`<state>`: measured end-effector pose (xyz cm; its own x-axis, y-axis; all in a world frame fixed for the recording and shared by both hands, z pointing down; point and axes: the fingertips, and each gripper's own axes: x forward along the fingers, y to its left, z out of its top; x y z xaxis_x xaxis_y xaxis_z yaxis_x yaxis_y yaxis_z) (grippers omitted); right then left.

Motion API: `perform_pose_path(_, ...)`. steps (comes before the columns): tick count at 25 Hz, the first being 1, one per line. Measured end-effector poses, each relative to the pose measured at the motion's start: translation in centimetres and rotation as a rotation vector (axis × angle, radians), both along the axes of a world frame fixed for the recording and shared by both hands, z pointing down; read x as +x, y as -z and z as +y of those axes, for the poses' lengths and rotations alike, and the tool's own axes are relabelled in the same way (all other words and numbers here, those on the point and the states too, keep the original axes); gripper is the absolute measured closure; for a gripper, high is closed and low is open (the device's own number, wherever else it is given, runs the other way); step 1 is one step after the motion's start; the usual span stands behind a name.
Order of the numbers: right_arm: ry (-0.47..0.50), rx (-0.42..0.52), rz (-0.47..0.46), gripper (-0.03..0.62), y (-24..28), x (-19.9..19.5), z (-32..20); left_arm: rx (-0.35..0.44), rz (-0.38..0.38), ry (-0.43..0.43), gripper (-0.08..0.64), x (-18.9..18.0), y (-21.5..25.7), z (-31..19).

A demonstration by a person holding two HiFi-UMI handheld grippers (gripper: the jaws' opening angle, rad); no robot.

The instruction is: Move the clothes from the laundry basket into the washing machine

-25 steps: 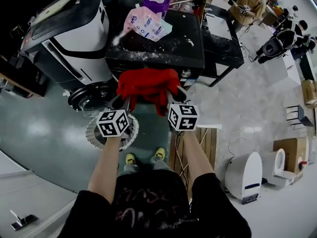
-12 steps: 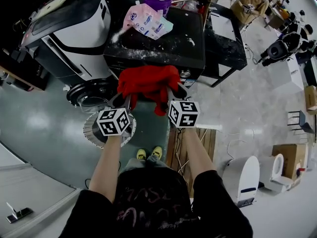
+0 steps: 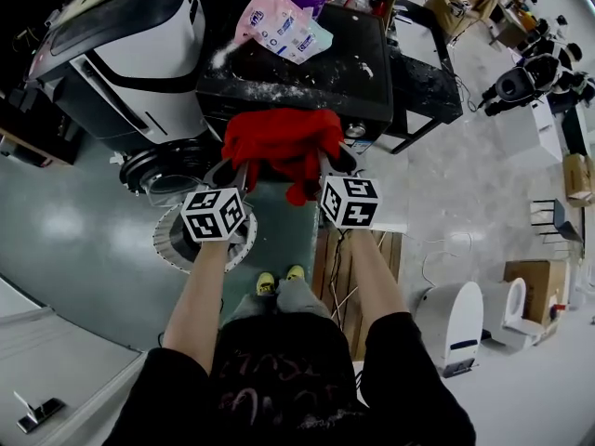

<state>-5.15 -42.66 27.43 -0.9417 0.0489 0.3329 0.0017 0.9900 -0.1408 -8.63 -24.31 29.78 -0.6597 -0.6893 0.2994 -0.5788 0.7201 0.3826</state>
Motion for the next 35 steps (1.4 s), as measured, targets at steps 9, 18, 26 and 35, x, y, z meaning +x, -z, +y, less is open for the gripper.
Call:
perform_pose_path(9,-0.016,-0.004,0.030,0.503,-3.1,-2.1,0.3,-0.004,0.033,-0.011,0.502,-1.8,-3.1,0.2)
perform_pose_path(18,-0.013,-0.020,0.082,0.503,-8.5,-3.2,-0.6,0.010,0.081,0.024,0.502,-3.6,-8.3,-0.7)
perform_pose_path(26,-0.012,-0.044,0.111,0.503,-14.5,-4.8,-1.2,0.004,0.120,0.053,0.502,-5.0,-14.4,-1.1)
perform_pose_path(35,-0.017,-0.075,0.144,0.503,-21.7,-6.1,-2.0,-0.016,0.149,0.068,0.502,-6.3,-21.1,-1.9)
